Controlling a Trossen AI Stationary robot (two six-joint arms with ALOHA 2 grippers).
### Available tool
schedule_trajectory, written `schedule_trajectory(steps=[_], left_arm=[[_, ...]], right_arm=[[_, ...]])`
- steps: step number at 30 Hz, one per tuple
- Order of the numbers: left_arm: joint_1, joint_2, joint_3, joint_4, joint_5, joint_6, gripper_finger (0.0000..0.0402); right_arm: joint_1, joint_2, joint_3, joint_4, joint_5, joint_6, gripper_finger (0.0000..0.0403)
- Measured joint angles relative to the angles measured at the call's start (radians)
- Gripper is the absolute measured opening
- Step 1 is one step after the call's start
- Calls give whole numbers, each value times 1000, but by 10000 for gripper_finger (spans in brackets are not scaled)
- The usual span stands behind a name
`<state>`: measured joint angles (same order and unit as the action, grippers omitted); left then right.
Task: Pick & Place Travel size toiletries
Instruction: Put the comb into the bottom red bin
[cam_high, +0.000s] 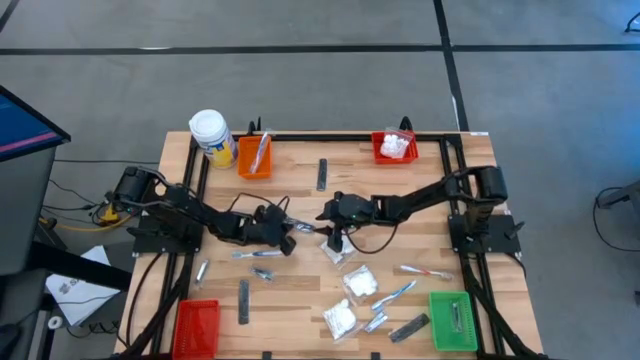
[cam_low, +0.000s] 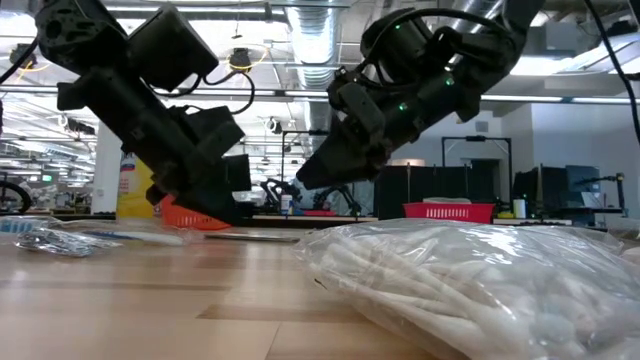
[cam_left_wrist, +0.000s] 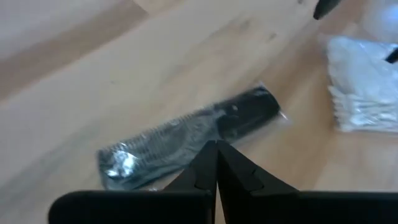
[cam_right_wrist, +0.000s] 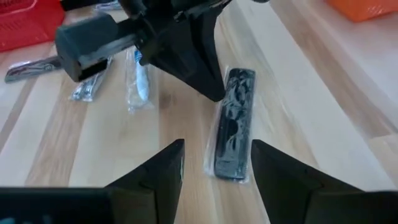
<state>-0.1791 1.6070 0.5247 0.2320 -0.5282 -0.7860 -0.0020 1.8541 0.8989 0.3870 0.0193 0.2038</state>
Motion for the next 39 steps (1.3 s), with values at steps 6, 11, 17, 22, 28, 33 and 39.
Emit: schedule_trajectory(steps=[6, 11, 17, 22, 28, 33, 39], left_arm=[[9, 0, 0, -90, -13, -57, 0], [9, 0, 0, -121, -30, -84, 0], [9, -1, 0, -122, -30, -91, 0], [9, -1, 0, -122, -29, -95, 0], [9, -1, 0, -122, -24, -104, 0], [9, -1, 0, -121, -23, -114, 0], [12, 13, 2, -111, 3, -139, 0]], right_arm=[[-7, 0, 0, -8, 7, 18, 181], [-8, 0, 0, -10, 8, 20, 177], [-8, 16, 0, 8, 11, 76, 178], [-21, 39, 4, 21, 11, 134, 182], [-35, 62, 7, 19, 10, 146, 183], [-31, 94, 36, 12, 1, 146, 185], [-32, 114, 54, -19, -5, 149, 191]])
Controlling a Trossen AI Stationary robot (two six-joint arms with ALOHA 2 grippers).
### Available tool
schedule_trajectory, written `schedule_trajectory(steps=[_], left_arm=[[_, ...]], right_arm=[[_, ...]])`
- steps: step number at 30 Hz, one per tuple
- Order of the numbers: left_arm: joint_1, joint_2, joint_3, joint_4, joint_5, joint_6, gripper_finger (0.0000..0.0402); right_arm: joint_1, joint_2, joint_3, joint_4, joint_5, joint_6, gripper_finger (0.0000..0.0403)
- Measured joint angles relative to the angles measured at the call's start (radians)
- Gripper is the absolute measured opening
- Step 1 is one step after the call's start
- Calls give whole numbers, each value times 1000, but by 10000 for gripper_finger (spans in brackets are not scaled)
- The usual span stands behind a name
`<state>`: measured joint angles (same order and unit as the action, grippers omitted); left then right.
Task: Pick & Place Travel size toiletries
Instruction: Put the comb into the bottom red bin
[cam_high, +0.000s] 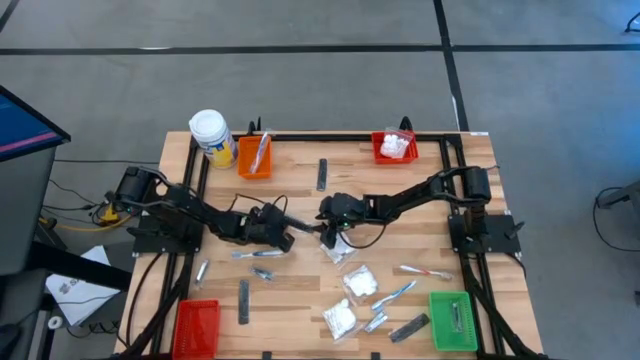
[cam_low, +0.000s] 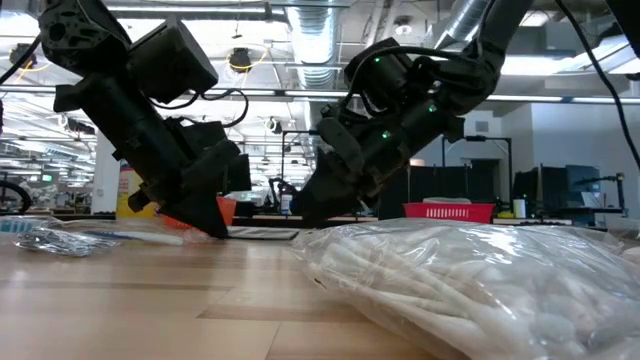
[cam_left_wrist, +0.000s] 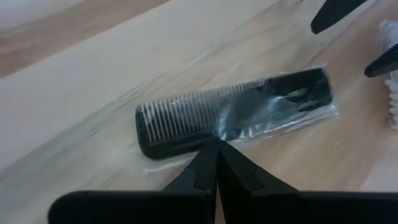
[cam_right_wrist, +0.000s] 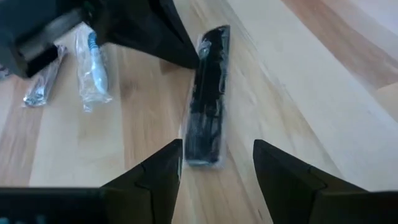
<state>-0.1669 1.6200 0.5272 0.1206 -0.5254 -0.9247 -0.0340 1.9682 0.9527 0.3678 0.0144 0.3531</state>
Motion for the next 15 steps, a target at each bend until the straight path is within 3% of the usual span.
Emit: schedule_trajectory(steps=[15], left_arm=[[12, 43, 1, 28, 36, -25, 0]], right_arm=[[-1, 0, 2, 1, -44, 15, 205]])
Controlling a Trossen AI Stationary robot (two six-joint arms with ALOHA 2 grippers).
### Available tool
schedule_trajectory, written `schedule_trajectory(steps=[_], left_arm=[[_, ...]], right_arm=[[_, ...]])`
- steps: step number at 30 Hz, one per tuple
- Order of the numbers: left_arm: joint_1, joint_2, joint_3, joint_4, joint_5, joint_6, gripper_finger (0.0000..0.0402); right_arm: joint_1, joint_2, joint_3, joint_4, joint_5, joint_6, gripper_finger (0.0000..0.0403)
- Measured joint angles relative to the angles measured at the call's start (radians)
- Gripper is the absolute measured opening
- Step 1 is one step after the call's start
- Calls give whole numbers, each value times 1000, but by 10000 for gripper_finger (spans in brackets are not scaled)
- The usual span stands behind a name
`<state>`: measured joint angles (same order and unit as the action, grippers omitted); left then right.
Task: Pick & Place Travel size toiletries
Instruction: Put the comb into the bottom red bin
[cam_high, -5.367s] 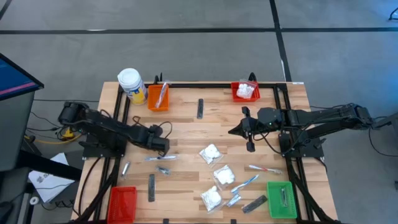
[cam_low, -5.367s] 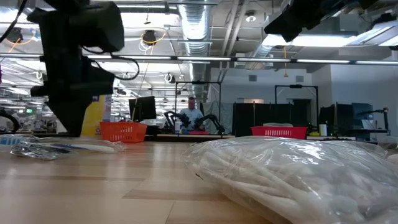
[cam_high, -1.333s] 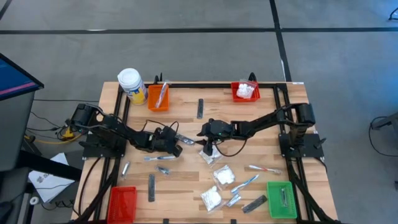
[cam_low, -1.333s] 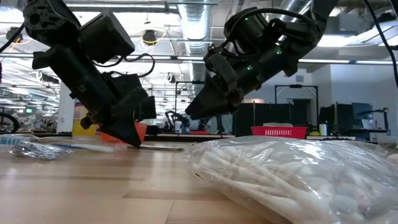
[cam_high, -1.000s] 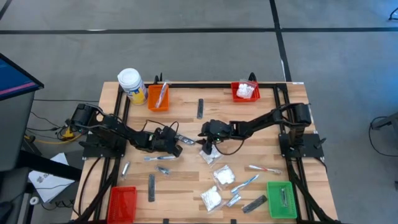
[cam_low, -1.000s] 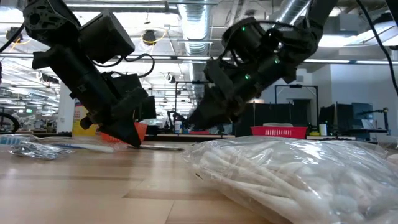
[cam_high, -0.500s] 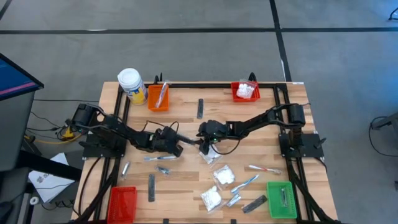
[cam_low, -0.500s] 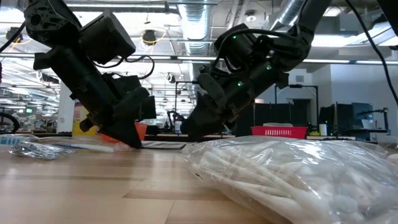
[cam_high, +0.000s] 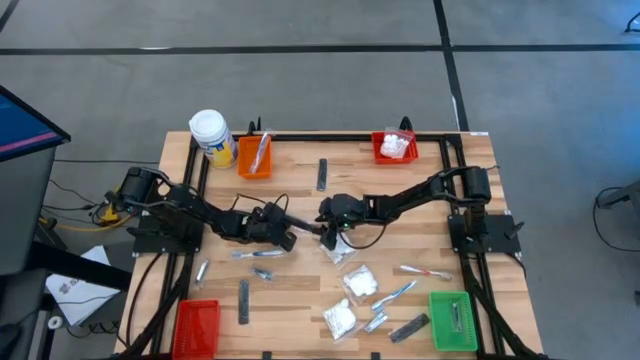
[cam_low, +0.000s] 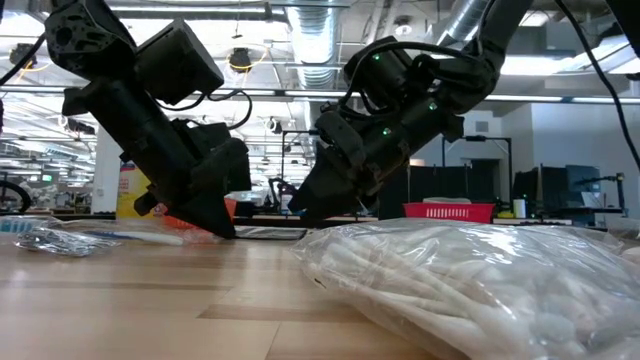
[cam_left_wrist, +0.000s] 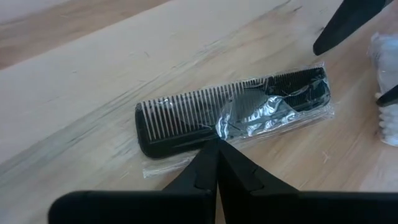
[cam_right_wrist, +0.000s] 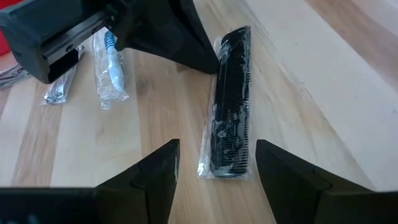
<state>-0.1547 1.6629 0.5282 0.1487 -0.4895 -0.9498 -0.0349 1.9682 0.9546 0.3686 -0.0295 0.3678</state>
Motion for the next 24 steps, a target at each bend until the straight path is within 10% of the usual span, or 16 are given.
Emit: schedule_trajectory(steps=[24], left_arm=[[0, 4, -2, 45, 10, 50, 0]], right_arm=[[-21, 18, 11, -45, -23, 53, 212]])
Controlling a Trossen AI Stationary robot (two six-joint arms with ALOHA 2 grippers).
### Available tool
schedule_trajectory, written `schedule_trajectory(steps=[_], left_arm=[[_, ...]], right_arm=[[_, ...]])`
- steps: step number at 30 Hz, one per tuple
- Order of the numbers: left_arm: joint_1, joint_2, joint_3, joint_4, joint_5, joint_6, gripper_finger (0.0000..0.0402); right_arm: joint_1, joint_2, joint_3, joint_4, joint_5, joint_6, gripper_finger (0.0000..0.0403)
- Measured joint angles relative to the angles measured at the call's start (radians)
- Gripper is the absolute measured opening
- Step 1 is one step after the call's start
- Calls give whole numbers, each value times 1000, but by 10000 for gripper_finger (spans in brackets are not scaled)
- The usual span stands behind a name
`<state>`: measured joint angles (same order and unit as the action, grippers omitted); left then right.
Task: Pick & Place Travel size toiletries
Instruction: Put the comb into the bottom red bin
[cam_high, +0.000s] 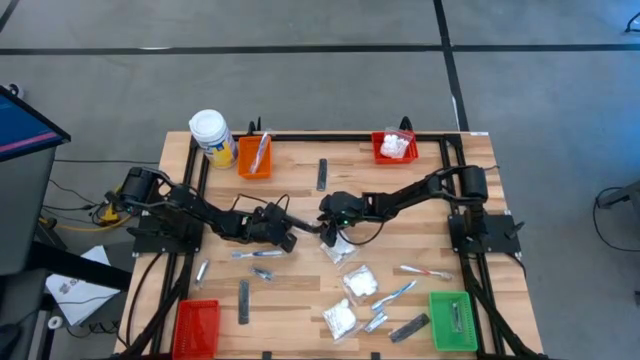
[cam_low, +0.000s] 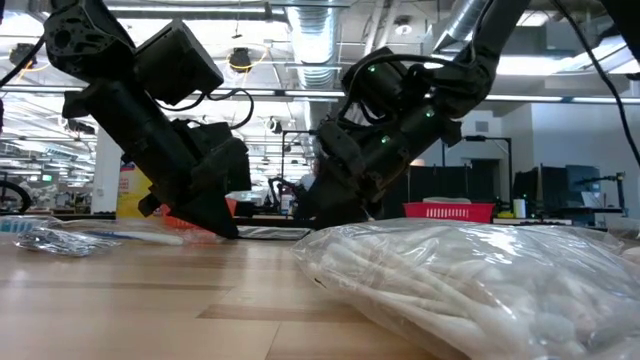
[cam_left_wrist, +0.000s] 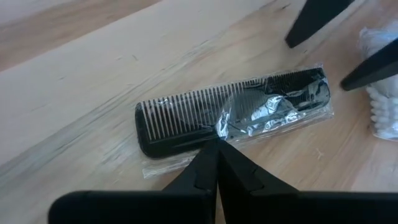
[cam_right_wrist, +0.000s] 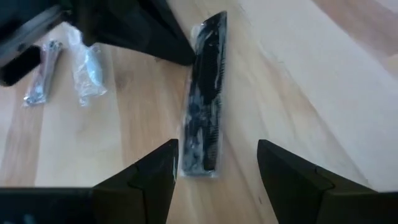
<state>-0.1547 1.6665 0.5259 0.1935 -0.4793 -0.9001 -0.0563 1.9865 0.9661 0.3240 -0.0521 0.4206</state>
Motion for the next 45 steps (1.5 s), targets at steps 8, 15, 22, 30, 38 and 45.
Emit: schedule_trajectory(steps=[8, 15, 22, 30, 38, 45], left_arm=[[0, 0, -1, 20, -1, 8, 0], [0, 0, 0, 23, -2, 14, 0], [-1, 0, 0, 24, -3, 27, 0], [-25, -25, -3, 13, -1, 39, 0], [-154, -193, -4, 18, -165, 123, 0], [-349, -298, -2, 52, -508, 246, 3]], right_arm=[[22, 114, 123, -19, -69, -4, 212], [34, 169, 202, -79, -101, -12, 212], [31, 172, 203, -97, -100, -12, 168], [19, 173, 201, -122, -98, -58, 14], [25, 68, 139, -168, -39, -105, 7], [36, -179, -62, 8, 126, -133, 5]])
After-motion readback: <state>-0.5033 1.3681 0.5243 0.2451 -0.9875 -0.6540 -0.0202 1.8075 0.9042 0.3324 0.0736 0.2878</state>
